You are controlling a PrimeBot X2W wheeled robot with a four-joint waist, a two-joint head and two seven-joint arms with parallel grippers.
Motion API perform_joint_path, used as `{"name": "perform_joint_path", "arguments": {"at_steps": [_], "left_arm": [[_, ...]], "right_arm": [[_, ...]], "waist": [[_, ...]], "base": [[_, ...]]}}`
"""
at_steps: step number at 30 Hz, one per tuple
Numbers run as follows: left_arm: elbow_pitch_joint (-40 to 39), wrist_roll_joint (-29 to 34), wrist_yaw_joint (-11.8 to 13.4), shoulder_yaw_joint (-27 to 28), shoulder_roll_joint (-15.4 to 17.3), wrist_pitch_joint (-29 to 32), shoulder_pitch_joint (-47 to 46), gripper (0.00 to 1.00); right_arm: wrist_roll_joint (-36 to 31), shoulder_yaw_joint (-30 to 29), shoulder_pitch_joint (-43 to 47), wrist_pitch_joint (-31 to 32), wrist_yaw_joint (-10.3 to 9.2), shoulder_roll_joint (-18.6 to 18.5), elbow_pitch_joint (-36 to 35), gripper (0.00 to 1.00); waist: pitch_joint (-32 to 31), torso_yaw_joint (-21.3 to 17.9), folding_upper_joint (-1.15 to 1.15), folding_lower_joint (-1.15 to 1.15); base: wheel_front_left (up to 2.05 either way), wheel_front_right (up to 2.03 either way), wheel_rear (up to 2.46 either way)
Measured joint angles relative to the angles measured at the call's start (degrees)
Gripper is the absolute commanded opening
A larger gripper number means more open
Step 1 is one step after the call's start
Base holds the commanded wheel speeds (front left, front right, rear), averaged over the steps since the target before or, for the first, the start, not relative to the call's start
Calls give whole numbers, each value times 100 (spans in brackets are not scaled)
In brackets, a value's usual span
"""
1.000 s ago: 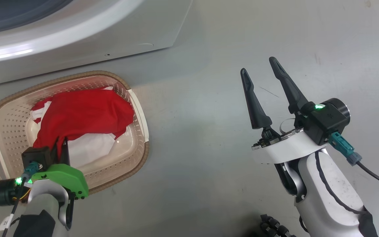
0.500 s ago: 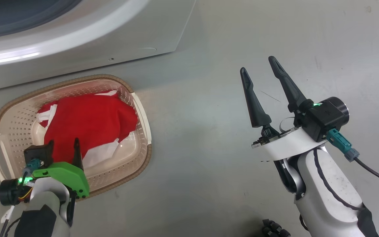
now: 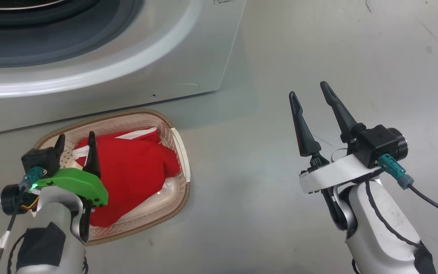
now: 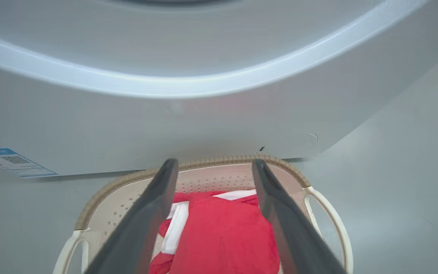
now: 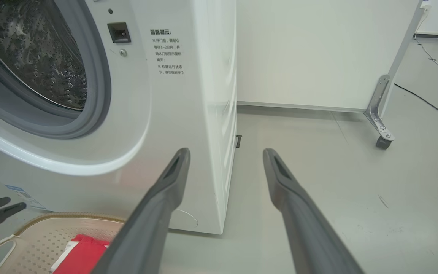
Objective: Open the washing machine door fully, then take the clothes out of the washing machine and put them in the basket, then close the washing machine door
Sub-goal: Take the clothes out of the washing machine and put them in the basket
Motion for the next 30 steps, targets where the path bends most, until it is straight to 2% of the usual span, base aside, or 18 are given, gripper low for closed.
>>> {"name": "perform_joint_path", "arguments": {"at_steps": [7, 16, 30], "left_arm": [[-893, 136, 0, 46, -16, -16, 67, 100], [-1797, 347, -19, 1, -36, -16, 700, 100], [-2584, 450, 15, -64, -37, -16, 1834, 100]], "right_arm": [[-56, -88, 263, 0, 45, -2, 232, 100], [-57, -194, 622, 1, 97, -5, 447, 100], [-62, -279, 1174, 1, 147, -2, 650, 100]], "waist": [[-487, 213, 0, 0], [-1144, 509, 0, -1], [-2078, 789, 0, -1]], "base": [[0, 0, 0], [0, 0, 0], [0, 0, 0]]}}
